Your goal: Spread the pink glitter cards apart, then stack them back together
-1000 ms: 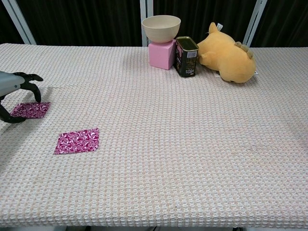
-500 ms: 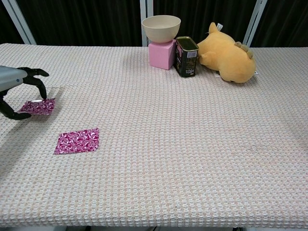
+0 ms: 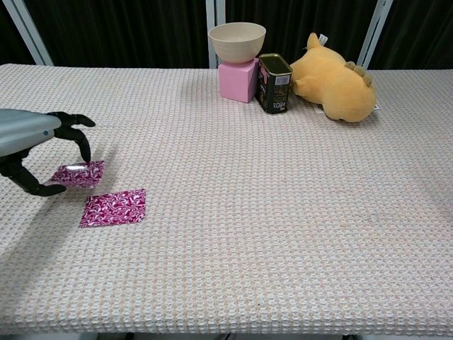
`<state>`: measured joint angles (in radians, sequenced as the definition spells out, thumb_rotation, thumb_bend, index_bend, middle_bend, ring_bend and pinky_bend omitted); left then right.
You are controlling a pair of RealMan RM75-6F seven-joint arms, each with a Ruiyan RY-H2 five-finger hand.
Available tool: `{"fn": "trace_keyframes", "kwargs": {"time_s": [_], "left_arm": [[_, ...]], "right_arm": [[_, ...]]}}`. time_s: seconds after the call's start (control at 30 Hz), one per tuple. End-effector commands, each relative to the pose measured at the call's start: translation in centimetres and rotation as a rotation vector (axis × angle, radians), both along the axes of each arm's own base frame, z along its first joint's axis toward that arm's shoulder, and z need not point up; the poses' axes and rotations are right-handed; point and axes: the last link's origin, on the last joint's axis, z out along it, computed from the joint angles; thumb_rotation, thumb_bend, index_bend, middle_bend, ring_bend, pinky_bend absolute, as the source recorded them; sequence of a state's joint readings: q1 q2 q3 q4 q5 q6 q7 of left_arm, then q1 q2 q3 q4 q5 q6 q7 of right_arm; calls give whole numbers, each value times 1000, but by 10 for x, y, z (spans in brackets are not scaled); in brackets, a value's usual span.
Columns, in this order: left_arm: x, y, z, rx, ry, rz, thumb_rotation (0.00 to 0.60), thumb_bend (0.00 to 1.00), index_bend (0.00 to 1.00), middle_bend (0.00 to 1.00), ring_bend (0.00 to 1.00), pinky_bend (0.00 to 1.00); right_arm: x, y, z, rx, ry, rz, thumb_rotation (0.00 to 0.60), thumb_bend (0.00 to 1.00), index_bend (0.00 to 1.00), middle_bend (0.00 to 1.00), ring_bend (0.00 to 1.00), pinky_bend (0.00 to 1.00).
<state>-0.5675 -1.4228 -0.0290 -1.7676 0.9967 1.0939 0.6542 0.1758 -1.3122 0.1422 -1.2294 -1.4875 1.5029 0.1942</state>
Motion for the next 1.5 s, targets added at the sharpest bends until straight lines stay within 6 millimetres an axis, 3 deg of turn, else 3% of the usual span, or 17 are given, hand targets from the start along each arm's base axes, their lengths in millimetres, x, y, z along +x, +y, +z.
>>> {"fn": "trace_keyframes", "kwargs": {"time_s": [0.03,0.37,1.1,1.27,1.5], "left_arm": [[17,-19,-7,-29,11,-1,600,259,362,40,0,125],[43,-35,-15,51,28,42,600,260,385,48,0,119],[57,-38,-33,100,26,142,600,261,412,68,0,121],[60,-39,-38,97,29,153,557,262,415,68,0,121],[61,-39,-42,94,28,157,553,262,415,68,0,121]], "right_arm": [[0,-1,0,2,-2,4,600,455,0,0,0,0],[0,0,2,-5,-14,4,600,455,0,0,0,0],[-6,1,-2,22,-24,8,600,477,0,0,0,0],[-6,0,-3,25,-18,7,600,477,0,0,0,0],[-7,0,-3,30,-18,2,600,477,0,0,0,0]]}}
